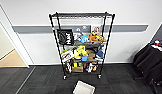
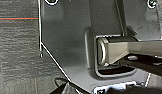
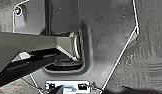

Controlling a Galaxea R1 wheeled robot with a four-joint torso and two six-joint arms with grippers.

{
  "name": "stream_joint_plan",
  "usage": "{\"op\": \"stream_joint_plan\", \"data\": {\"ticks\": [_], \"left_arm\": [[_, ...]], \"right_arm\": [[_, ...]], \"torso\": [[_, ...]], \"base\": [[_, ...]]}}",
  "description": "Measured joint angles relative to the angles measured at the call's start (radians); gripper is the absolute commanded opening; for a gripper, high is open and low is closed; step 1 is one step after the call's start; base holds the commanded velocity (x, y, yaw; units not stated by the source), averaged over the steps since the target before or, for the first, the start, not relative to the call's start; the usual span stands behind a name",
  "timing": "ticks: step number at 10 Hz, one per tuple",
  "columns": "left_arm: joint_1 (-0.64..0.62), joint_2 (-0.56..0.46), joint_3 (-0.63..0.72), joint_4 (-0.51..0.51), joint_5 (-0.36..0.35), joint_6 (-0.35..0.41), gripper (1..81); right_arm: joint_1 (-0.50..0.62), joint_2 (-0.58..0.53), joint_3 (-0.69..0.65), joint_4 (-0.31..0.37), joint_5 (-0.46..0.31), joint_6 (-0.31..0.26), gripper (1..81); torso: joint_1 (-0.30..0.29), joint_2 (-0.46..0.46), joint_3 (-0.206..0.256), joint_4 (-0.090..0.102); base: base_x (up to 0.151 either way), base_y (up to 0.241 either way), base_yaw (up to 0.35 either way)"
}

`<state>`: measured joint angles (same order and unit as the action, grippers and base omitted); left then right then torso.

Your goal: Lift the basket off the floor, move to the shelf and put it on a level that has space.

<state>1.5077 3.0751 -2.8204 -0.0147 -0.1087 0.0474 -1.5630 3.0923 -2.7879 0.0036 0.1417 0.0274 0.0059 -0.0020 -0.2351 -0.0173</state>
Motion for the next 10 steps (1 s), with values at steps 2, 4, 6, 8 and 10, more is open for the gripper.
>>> {"op": "stream_joint_plan", "data": {"ticks": [2,4,6,8,10], "left_arm": [[0.0,0.0,0.0,0.0,0.0,0.0,81.1],[0.0,0.0,0.0,0.0,0.0,0.0,81.1],[0.0,0.0,0.0,0.0,0.0,0.0,81.1],[0.001,0.0,0.0,0.0,0.0,0.0,81.1],[0.001,0.0,0.0,0.0,0.0,0.0,81.1]], "right_arm": [[0.0,0.0,0.0,0.0,0.0,0.0,81.1],[0.0,0.0,0.0,0.0,0.0,0.0,81.1],[0.001,0.0,0.0,0.0,0.0,0.0,81.1],[0.001,0.0,0.0,0.0,0.0,0.0,81.1],[0.001,0.0,0.0,0.0,0.0,0.0,81.1]], "torso": [[0.0,0.0,0.0,0.0],[0.0,0.0,0.0,0.0],[0.0,0.0,0.0,0.0],[0.0,0.0,0.0,0.0],[0.0,0.0,0.0,0.0]], "base": [[0.099,0.0,0.0],[0.1,0.0,0.0],[0.1,0.0,0.0],[0.1,0.0,0.0],[0.099,0.0,0.0]]}}
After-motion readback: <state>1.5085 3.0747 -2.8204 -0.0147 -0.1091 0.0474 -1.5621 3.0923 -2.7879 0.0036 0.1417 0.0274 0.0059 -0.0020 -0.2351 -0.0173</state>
